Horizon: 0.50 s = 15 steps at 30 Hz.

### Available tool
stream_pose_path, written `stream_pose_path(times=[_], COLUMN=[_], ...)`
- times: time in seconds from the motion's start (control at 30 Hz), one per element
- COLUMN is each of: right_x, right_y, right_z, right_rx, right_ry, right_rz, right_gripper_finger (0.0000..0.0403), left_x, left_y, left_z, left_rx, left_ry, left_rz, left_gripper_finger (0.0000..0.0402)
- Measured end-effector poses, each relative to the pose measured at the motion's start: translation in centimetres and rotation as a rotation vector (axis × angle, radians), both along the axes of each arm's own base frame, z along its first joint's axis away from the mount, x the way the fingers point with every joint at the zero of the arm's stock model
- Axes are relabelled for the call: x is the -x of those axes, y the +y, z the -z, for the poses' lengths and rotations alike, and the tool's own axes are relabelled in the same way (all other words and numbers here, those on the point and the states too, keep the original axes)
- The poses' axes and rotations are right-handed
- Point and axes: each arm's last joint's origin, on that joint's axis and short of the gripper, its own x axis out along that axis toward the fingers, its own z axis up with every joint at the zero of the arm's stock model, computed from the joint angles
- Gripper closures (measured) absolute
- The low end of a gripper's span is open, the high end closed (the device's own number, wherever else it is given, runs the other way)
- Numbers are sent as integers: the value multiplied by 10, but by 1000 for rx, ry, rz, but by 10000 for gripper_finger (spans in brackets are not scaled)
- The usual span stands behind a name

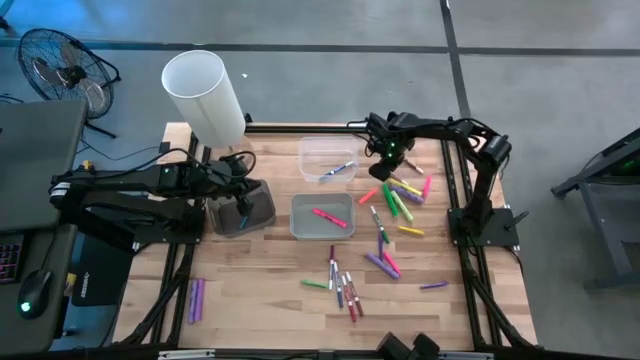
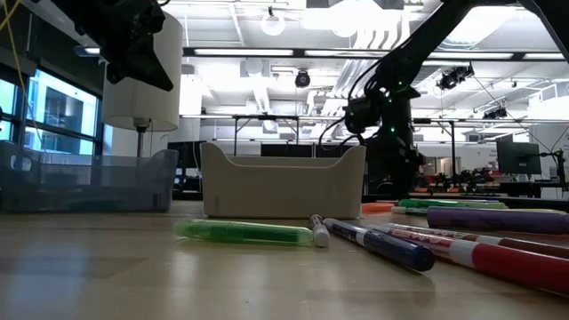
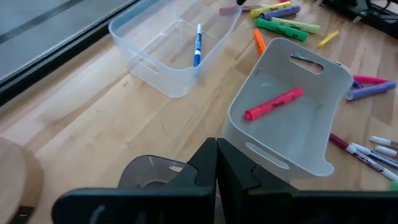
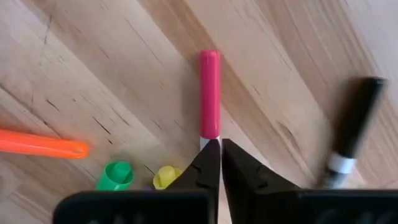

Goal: Pick & Place Markers
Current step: Put the black marker pen into the transparent bin

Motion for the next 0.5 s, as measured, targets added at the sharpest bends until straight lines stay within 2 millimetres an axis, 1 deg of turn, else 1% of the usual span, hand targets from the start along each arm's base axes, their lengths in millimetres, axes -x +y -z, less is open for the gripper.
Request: stream_pose_path(times=[0.1,0.2,0.37,0.5], right_x=[-1,0,4,12], right_y=[1,0,-4,-14], right_z=[0,0,0,-1], right_rx=[-26,-3,92,172], right_ry=[-21,-1,81,143], right_rz=[16,17,24,112], right_gripper_finger=[400,388,349,310], left_x=[0,0,0,0], left_y=[0,0,0,0], left_z=[0,0,0,0], left_rx=[12,17,17,16], left_ry=[-5,-7,-7,-7], left_rz=[-5,-9,-9,-10], left_gripper_finger=[401,401,401,401])
